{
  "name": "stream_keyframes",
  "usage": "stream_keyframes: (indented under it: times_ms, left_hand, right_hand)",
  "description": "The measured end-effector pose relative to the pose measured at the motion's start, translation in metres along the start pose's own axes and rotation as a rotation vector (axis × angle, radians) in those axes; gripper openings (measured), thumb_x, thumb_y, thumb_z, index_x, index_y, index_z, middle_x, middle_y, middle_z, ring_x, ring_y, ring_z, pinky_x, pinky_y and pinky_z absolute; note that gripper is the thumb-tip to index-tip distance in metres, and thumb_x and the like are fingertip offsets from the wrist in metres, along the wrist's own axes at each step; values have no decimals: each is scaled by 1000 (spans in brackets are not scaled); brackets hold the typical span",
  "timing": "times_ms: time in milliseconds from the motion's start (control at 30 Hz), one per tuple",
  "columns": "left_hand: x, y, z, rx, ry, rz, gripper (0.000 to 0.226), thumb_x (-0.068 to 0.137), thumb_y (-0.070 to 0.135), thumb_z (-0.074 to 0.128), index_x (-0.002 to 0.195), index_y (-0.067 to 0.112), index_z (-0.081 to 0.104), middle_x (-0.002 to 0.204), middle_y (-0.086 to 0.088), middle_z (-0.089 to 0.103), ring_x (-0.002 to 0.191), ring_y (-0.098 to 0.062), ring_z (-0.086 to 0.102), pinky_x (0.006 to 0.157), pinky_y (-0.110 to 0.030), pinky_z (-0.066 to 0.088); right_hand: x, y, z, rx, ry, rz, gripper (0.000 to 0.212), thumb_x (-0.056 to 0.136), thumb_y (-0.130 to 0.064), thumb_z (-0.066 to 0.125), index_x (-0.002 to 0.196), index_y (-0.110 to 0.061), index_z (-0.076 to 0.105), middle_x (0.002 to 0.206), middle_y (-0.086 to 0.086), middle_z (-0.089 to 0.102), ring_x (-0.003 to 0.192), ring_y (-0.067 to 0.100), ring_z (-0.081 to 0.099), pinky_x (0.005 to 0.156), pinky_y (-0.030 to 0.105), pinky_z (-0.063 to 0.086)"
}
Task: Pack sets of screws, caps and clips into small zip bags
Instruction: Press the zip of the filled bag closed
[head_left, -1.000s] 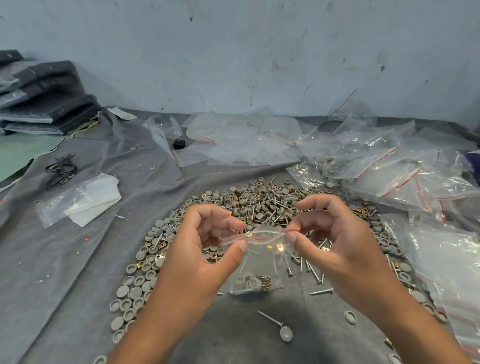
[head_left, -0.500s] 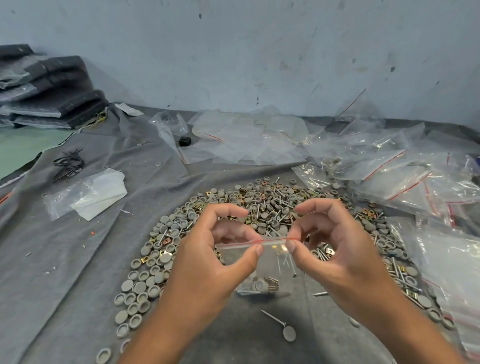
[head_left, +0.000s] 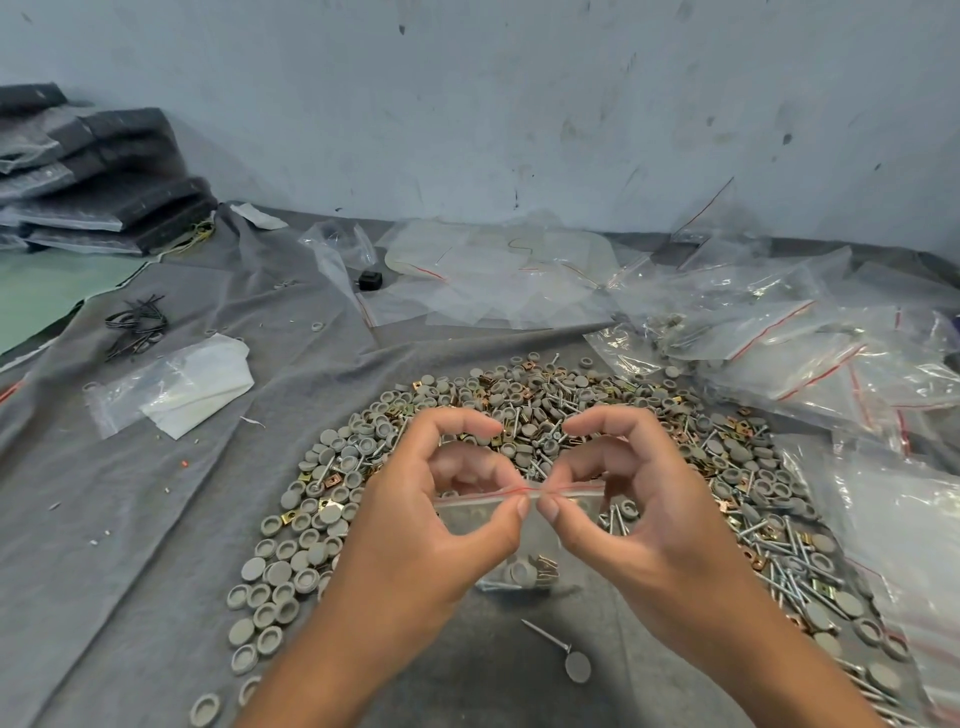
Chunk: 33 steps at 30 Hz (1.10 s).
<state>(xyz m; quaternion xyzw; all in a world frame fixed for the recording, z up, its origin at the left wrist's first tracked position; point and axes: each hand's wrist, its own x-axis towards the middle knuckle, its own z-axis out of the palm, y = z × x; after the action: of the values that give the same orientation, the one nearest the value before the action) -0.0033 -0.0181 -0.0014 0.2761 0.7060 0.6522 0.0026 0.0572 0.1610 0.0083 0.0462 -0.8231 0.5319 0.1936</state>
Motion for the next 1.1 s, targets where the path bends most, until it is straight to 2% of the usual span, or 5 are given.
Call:
stream_keyframes:
  times_ms: [233, 467, 633, 900, 1100]
  left_hand:
    - [0, 4, -1, -89, -59, -55, 44, 77, 32, 81, 113, 40, 57, 92, -2, 75, 87, -13, 71, 70, -16, 54]
    - [0, 2, -2, -99, -62, -84, 42, 76, 32, 80, 110, 40, 57, 88, -1, 74, 84, -15, 71, 68, -21, 54]
    - [0, 0, -3, -70, -74, -58, 38, 80, 32, 81, 107, 35, 55, 89, -2, 74, 82, -17, 71, 70, -22, 54]
    - [4, -2, -10, -101, 10, -95, 45, 68, 54, 88, 96, 39, 57, 93, -4, 79, 84, -17, 75, 67, -22, 55]
    - [5, 0, -10, -100, 46, -75, 44, 66, 40, 88, 82, 35, 48, 83, -7, 78, 80, -16, 76, 68, -19, 54]
  right_hand:
    - [1, 1, 1, 84, -7, 57, 43, 80, -27, 77, 112, -42, 52, 92, -2, 74, 83, 20, 64, 80, 59, 48]
    - [1, 1, 2, 133, -52, 94, 43, 75, -45, 76, 112, -44, 53, 93, -2, 73, 82, 20, 64, 78, 49, 52]
    - [0, 2, 3, 129, -52, 84, 44, 75, -46, 77, 113, -44, 53, 92, -2, 74, 83, 24, 65, 80, 57, 51]
    - [4, 4, -7, 223, -3, 85, 48, 69, -53, 85, 105, -45, 53, 92, 4, 76, 84, 21, 70, 78, 46, 52]
    - [7, 5, -12, 256, 6, 109, 52, 62, -61, 87, 95, -43, 52, 86, 7, 76, 77, 42, 62, 69, 50, 52]
